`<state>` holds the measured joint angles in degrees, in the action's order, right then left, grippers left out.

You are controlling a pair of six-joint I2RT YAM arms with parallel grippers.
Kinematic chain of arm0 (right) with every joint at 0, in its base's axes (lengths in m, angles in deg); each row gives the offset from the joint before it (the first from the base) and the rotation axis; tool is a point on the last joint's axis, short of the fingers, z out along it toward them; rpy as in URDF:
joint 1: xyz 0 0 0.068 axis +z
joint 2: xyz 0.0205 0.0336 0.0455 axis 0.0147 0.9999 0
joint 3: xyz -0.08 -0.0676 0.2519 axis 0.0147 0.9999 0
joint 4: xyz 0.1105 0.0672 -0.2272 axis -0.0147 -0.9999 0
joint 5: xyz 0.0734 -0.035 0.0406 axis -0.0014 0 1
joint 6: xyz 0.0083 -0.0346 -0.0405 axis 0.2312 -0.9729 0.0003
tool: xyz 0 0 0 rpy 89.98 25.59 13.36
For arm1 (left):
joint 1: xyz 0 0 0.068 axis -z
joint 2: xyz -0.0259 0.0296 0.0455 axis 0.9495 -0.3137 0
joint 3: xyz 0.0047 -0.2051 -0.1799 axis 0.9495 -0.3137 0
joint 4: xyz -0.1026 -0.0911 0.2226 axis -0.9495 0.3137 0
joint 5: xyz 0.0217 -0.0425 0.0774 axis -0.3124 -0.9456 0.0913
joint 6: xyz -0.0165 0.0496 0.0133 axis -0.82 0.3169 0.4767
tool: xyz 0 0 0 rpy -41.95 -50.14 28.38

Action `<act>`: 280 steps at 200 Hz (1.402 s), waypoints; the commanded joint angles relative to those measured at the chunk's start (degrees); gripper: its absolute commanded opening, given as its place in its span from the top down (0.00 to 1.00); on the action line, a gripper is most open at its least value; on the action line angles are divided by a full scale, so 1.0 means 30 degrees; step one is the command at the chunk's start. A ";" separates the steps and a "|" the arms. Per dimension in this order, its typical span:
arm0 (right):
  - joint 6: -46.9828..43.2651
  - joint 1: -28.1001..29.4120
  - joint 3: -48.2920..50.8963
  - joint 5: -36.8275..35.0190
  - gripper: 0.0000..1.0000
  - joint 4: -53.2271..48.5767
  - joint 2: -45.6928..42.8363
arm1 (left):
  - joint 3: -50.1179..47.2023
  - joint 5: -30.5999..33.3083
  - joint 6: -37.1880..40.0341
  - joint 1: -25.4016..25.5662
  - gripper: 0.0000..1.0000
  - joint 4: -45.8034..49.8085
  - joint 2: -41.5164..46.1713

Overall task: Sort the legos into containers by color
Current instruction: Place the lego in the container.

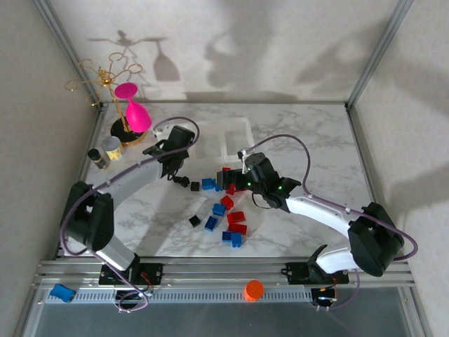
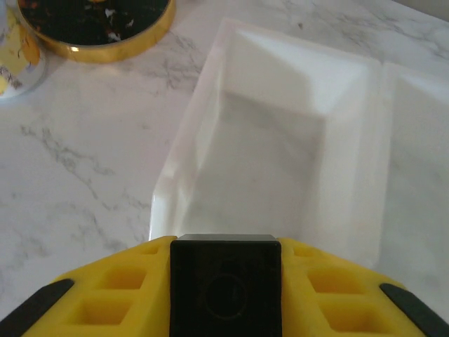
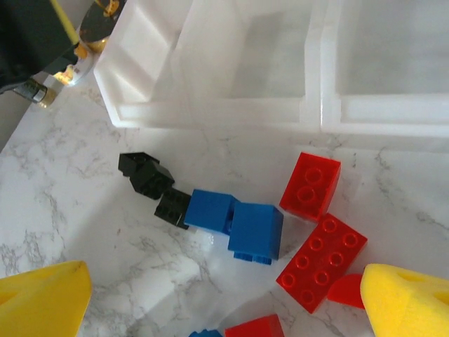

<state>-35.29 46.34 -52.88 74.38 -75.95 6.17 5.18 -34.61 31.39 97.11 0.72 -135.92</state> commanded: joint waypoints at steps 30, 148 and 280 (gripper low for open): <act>0.0224 -0.0381 -0.0479 -0.0410 0.01 0.0274 0.0233 | 0.3707 0.0429 0.2408 -0.1216 0.67 -0.0185 -0.3864; -0.0486 -0.0572 -0.0571 -0.0095 0.01 0.0110 0.0007 | 0.3914 -0.1212 0.2851 -0.1242 0.40 -0.0395 -0.3867; -0.0502 0.0680 0.1235 0.2294 0.01 0.0991 0.1294 | -0.4351 -0.2393 -0.2496 0.1777 0.31 0.0318 0.3219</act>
<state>-37.55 47.08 -50.89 79.08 -75.76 8.88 -3.23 -42.96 30.45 101.72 0.48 -130.04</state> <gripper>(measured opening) 0.988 0.682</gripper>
